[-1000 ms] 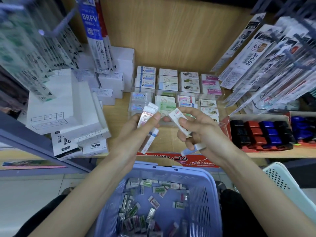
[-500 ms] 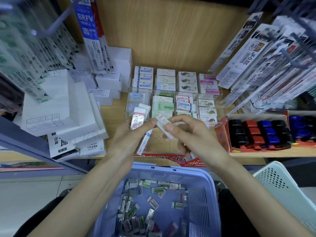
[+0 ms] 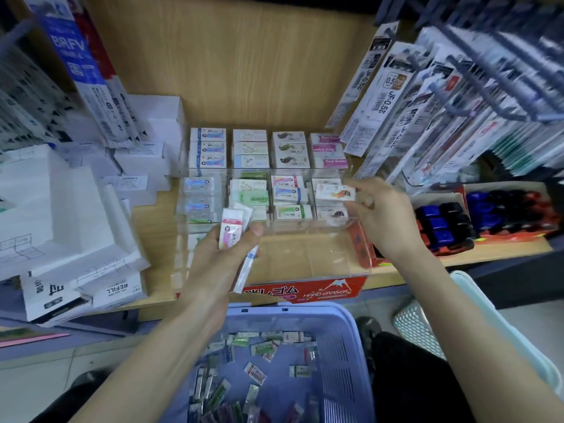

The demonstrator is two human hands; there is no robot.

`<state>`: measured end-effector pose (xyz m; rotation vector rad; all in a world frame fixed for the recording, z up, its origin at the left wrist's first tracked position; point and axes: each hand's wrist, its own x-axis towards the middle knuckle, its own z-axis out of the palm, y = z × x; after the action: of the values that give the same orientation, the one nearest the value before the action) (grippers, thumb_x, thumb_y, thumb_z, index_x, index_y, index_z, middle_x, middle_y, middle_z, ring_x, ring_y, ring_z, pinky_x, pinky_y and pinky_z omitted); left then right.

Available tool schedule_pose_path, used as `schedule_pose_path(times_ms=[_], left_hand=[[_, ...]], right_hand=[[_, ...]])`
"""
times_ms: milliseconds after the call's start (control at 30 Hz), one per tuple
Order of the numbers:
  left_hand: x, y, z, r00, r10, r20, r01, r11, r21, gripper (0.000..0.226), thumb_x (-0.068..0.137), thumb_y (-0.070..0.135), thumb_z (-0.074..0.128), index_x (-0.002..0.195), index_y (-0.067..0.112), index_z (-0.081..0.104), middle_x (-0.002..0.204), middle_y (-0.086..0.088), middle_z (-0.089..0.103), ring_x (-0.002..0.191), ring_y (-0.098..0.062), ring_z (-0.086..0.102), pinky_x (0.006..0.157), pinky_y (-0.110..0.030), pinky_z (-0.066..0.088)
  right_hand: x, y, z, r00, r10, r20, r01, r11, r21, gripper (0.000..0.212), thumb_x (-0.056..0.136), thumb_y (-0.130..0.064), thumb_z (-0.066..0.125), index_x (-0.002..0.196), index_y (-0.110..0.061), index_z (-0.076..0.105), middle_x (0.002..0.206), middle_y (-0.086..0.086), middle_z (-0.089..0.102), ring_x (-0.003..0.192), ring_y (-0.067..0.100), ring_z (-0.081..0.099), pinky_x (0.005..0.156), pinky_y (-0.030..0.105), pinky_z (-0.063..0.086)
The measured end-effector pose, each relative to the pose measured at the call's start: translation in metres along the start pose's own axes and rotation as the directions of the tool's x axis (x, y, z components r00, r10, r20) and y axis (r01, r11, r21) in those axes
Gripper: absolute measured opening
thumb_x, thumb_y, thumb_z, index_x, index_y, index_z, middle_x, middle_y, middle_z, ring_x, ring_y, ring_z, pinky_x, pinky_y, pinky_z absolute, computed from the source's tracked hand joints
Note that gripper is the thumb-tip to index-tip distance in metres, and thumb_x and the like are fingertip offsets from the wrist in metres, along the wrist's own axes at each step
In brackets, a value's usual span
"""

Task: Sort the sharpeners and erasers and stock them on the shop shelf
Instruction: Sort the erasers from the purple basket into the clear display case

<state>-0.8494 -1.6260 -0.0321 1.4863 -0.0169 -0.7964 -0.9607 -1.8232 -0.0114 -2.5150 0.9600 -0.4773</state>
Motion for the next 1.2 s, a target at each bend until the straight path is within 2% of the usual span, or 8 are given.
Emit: schedule_pose_path(times_ms=[300, 400, 467, 567, 867, 1000, 1133, 1200], left_hand=[[-0.007, 0.001, 0.006, 0.998, -0.01, 0.061, 0.008, 0.999, 0.033, 0.015, 0.076, 0.035, 0.071, 0.089, 0.027, 0.067, 0.077, 0.011, 0.069, 0.067, -0.006, 0.061, 0.058, -0.021, 0.042], [-0.012, 0.004, 0.004, 0.994, 0.001, 0.11, -0.007, 0.999, 0.047, 0.026, 0.071, 0.042, 0.069, 0.092, 0.026, 0.066, 0.071, 0.016, 0.068, 0.06, 0.001, 0.061, 0.051, -0.014, 0.042], [-0.013, 0.005, 0.001, 0.993, 0.016, 0.117, -0.024, 0.998, 0.066, 0.022, 0.076, 0.038, 0.069, 0.093, 0.027, 0.065, 0.07, 0.016, 0.068, 0.058, 0.003, 0.062, 0.049, -0.012, 0.041], [-0.017, 0.006, 0.0, 0.983, -0.002, 0.182, -0.018, 0.994, 0.108, 0.033, 0.07, 0.04, 0.071, 0.101, 0.029, 0.064, 0.084, 0.013, 0.072, 0.073, 0.0, 0.066, 0.063, -0.018, 0.045], [-0.024, 0.008, -0.004, 0.962, -0.05, 0.268, 0.023, 0.994, 0.104, 0.035, 0.071, 0.026, 0.073, 0.103, 0.017, 0.063, 0.061, 0.016, 0.066, 0.056, 0.004, 0.059, 0.049, -0.012, 0.044], [-0.02, 0.01, -0.01, 0.983, 0.0, 0.183, -0.016, 0.996, 0.083, 0.014, 0.08, 0.018, 0.07, 0.092, 0.021, 0.065, 0.058, 0.014, 0.066, 0.052, 0.002, 0.058, 0.046, -0.012, 0.043], [-0.012, 0.014, -0.018, 0.991, 0.054, 0.124, -0.066, 0.993, 0.095, 0.014, 0.08, 0.021, 0.07, 0.094, 0.023, 0.066, 0.066, 0.012, 0.068, 0.056, -0.002, 0.058, 0.049, -0.015, 0.043], [-0.01, 0.014, -0.019, 0.993, 0.053, 0.107, -0.063, 0.994, 0.094, 0.016, 0.081, 0.023, 0.07, 0.096, 0.024, 0.066, 0.066, 0.012, 0.068, 0.055, 0.0, 0.058, 0.051, -0.017, 0.043]], right_hand=[[0.002, 0.019, 0.005, 0.969, -0.023, 0.247, 0.059, 0.988, -0.14, 0.046, 0.088, 0.003, 0.047, 0.128, -0.016, 0.058, 0.137, 0.002, 0.044, 0.119, 0.023, 0.05, 0.097, 0.037, 0.044], [-0.007, -0.003, -0.008, 0.988, 0.046, 0.148, -0.078, 0.972, 0.221, 0.038, 0.089, 0.004, 0.044, 0.118, -0.014, 0.062, 0.106, 0.0, 0.055, 0.091, 0.016, 0.055, 0.084, 0.026, 0.045], [-0.016, -0.031, -0.018, 0.947, 0.165, 0.275, -0.319, 0.57, 0.757, 0.024, 0.093, -0.006, 0.044, 0.103, -0.011, 0.065, 0.086, -0.001, 0.061, 0.06, 0.012, 0.044, 0.055, 0.025, 0.044], [-0.024, -0.061, -0.018, 0.839, 0.096, 0.535, -0.531, -0.064, 0.845, 0.03, 0.094, -0.03, 0.042, 0.093, -0.008, 0.063, 0.071, 0.003, 0.062, 0.047, 0.01, 0.031, 0.036, 0.018, 0.031], [-0.031, -0.084, 0.026, 0.751, 0.197, 0.63, -0.474, -0.503, 0.723, 0.019, 0.089, -0.017, 0.046, 0.077, -0.008, 0.058, 0.06, 0.002, 0.048, 0.043, 0.009, 0.036, 0.039, 0.016, 0.035], [-0.031, -0.082, 0.028, 0.822, 0.132, 0.554, -0.507, -0.275, 0.817, 0.017, 0.089, -0.012, 0.046, 0.08, -0.008, 0.06, 0.07, 0.005, 0.06, 0.066, 0.016, 0.054, 0.067, 0.023, 0.045], [-0.028, -0.073, 0.02, 0.924, -0.095, 0.369, -0.268, 0.528, 0.806, 0.011, 0.087, -0.009, 0.057, 0.092, -0.013, 0.066, 0.095, 0.004, 0.066, 0.092, 0.015, 0.06, 0.083, 0.027, 0.048], [-0.029, -0.069, 0.018, 0.91, -0.155, 0.386, -0.189, 0.672, 0.716, 0.021, 0.086, -0.003, 0.063, 0.098, -0.02, 0.063, 0.099, 0.002, 0.064, 0.09, 0.01, 0.06, 0.082, 0.023, 0.048]])
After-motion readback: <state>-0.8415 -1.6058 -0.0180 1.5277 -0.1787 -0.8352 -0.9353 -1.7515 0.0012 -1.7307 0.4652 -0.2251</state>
